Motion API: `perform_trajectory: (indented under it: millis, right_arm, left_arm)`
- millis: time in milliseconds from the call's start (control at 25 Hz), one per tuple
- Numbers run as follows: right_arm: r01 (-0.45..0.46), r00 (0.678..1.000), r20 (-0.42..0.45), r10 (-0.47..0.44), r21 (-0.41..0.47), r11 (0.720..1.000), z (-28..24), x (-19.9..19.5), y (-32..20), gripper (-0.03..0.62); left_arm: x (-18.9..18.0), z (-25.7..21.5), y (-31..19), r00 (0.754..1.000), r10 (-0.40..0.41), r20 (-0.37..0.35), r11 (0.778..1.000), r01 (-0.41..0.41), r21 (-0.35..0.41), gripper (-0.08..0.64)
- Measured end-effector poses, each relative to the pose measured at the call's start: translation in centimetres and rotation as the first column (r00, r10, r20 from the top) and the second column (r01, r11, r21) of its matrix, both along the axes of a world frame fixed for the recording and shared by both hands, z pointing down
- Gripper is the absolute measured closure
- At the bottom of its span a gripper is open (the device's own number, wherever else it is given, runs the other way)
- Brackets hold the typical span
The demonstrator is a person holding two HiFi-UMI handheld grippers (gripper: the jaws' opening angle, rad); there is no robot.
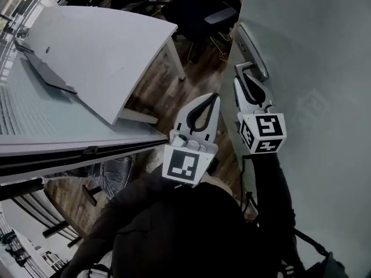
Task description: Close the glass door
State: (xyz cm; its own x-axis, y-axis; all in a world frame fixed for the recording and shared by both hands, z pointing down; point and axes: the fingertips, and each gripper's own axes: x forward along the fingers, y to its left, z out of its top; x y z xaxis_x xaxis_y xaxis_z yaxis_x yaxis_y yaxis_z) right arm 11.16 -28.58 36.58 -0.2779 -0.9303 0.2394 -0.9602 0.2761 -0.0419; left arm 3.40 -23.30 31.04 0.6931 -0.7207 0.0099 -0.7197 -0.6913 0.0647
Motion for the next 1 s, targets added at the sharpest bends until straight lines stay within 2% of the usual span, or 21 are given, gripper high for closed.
perform_trajectory:
  millis: [320, 560, 720, 880, 1000]
  right_arm:
    - [0.108, 0.994, -0.002, -0.108, 0.004, 0.994, 0.0, -8.3, 2.7, 0.525]
    - [0.181, 0.983, 0.031, -0.181, 0.013, 0.983, -0.1, -14.2, 5.5, 0.525]
    - [0.230, 0.973, 0.017, -0.230, 0.007, 0.973, -0.7, -17.7, 7.2, 0.525]
    - [0.272, 0.962, 0.008, -0.272, -0.002, 0.962, -1.0, -21.2, 11.0, 0.525]
    - [0.311, 0.950, 0.004, -0.311, -0.001, 0.950, -0.9, -23.6, 12.8, 0.525]
  left_arm:
    - [-7.3, -0.3, 1.9, 0.998, -0.066, -0.018, 0.998, 0.066, 0.006, 0.563]
    - [-12.5, -0.5, 4.1, 0.999, -0.042, -0.021, 0.999, 0.042, 0.014, 0.563]
    - [-15.0, -1.1, 5.3, 0.999, -0.044, -0.018, 0.999, 0.044, 0.006, 0.563]
    - [-17.3, -2.5, 9.2, 0.997, -0.078, -0.019, 0.996, 0.079, 0.044, 0.563]
    - [-19.5, -2.3, 11.3, 0.990, -0.138, -0.027, 0.990, 0.139, 0.034, 0.563]
